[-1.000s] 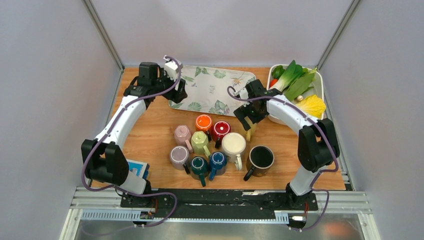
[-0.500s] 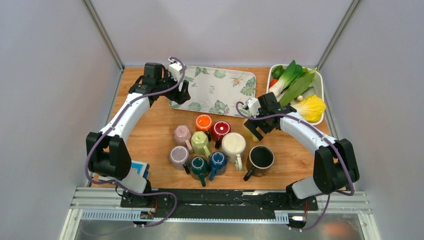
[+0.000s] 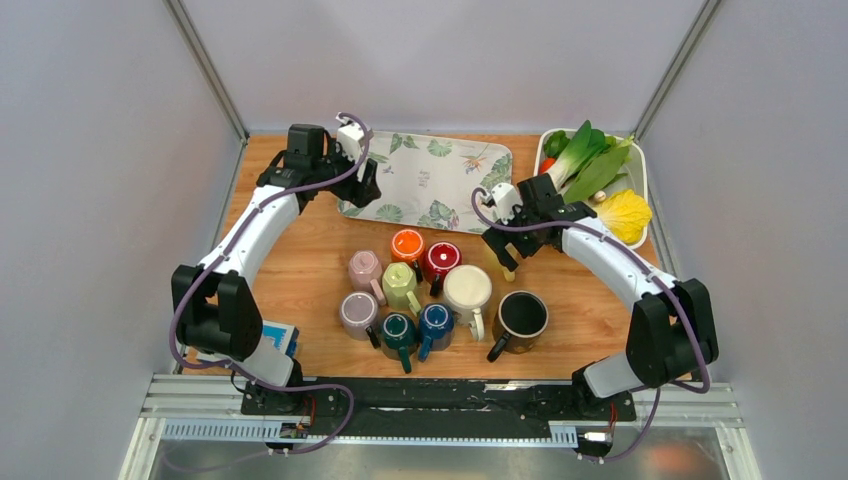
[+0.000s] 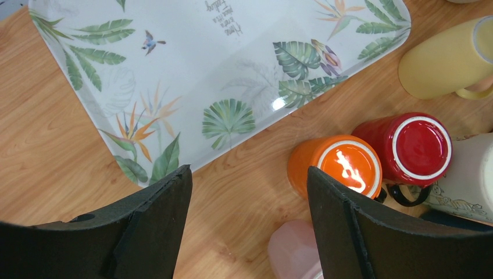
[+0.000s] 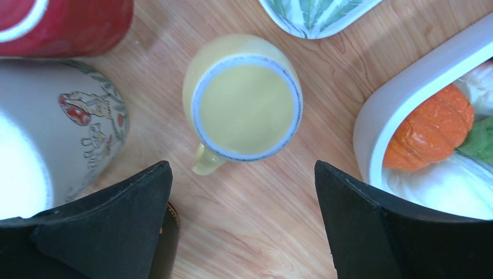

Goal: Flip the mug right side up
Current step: Move the cup to the center of the board.

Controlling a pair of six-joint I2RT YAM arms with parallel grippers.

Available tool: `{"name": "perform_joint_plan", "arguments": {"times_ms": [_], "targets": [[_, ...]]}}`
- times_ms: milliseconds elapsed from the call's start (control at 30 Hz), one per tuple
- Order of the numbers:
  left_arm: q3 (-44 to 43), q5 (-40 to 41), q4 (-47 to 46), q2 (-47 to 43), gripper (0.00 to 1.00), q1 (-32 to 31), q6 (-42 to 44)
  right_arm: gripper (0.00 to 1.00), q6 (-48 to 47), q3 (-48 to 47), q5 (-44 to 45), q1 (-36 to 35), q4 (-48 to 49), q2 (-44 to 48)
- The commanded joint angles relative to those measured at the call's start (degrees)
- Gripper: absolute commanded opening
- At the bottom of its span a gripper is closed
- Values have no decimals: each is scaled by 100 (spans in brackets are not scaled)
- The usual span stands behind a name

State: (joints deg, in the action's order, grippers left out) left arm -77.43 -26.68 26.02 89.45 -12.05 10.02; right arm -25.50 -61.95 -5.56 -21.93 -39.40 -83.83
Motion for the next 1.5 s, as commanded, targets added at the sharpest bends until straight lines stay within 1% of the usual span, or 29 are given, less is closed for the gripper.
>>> {"name": "perform_joint_plan", "arguments": {"times_ms": [0, 233, 400, 600, 800, 900, 967, 1033, 1100, 1233, 1467], "targets": [[-21, -37, -16, -313, 80, -49, 73, 96, 474, -239, -403, 11, -42, -172], [-1, 12, 25, -383, 79, -51, 140, 87, 1200, -191, 106, 17, 502, -496], [56, 52, 6, -423, 79, -51, 183, 80, 1282, 23, 284, 22, 538, -574], [84, 77, 23, -435, 80, -50, 226, 76, 926, 302, 372, 128, 531, -442], [67, 45, 11, -372, 80, -51, 213, 75, 631, 435, 213, 491, 527, -351], [38, 13, -12, -325, 79, -51, 183, 74, 321, 421, -150, 543, 410, -319], [21, -11, -16, -303, 79, -57, 168, 75, -170, 367, -641, 535, 160, -335], [3, -19, -18, -302, 79, -59, 160, 75, -453, 364, -822, 536, 67, -355], [6, -20, -7, -299, 80, -59, 171, 71, -642, 365, -938, 547, 50, -386], [13, -14, 12, -320, 79, -60, 186, 61, -622, 355, -895, 556, 113, -548], [75, 30, 32, -388, 79, -56, 215, 60, -339, 505, -796, 583, 404, -698]]}}
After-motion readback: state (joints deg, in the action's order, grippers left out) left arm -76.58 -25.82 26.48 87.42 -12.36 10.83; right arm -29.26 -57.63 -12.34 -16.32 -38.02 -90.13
